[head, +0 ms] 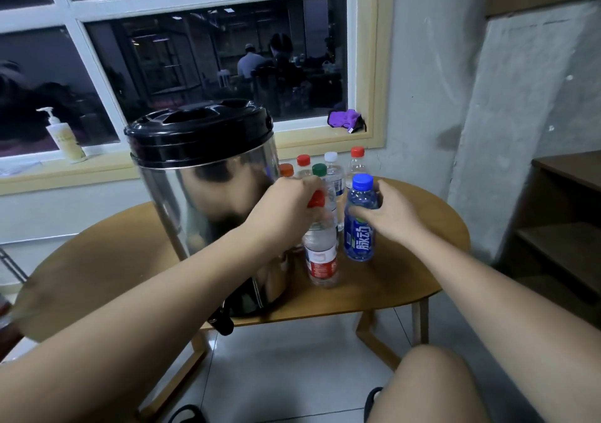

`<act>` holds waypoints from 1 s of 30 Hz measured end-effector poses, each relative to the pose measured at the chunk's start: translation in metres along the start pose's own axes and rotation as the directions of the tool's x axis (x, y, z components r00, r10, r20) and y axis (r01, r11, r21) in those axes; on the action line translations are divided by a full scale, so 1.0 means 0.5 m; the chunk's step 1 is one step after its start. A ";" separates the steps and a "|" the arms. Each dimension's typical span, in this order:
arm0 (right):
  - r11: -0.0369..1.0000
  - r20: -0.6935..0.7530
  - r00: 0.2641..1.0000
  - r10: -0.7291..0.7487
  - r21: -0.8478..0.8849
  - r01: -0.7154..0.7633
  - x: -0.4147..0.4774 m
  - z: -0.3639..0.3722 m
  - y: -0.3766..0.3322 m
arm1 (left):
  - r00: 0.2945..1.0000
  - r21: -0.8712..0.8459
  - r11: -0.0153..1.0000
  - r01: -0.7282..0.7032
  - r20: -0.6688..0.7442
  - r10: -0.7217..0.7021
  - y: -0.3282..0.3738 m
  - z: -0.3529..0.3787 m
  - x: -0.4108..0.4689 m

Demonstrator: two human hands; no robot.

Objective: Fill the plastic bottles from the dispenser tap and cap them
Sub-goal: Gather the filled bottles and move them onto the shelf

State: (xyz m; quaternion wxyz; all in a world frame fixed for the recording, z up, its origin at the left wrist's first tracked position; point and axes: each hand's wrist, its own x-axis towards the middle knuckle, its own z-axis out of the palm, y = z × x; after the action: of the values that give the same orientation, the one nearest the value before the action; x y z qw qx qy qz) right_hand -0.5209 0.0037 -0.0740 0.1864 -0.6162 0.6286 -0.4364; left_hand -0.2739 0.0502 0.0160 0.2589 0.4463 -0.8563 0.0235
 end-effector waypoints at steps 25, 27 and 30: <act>0.872 0.384 0.789 -0.479 0.314 0.376 -0.309 0.288 -0.595 | 0.787 -0.364 0.814 0.454 -0.264 -0.557 -0.336 -0.459 -0.574; 0.864 0.421 0.760 -0.495 0.332 0.379 -0.312 0.362 -0.632 | 0.723 -0.414 0.771 0.484 -0.306 -0.619 -0.392 -0.474 -0.618; 0.868 0.486 0.725 -0.489 0.352 0.349 -0.314 0.480 -0.685 | 0.633 -0.419 0.723 0.550 -0.355 -0.688 -0.493 -0.482 -0.678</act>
State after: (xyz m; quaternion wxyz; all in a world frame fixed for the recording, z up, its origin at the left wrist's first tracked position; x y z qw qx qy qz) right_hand -0.0992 0.1223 0.0132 0.3299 -0.8162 0.3322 -0.3385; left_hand 0.1778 0.2227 0.0199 0.5160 0.6541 -0.5482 -0.0732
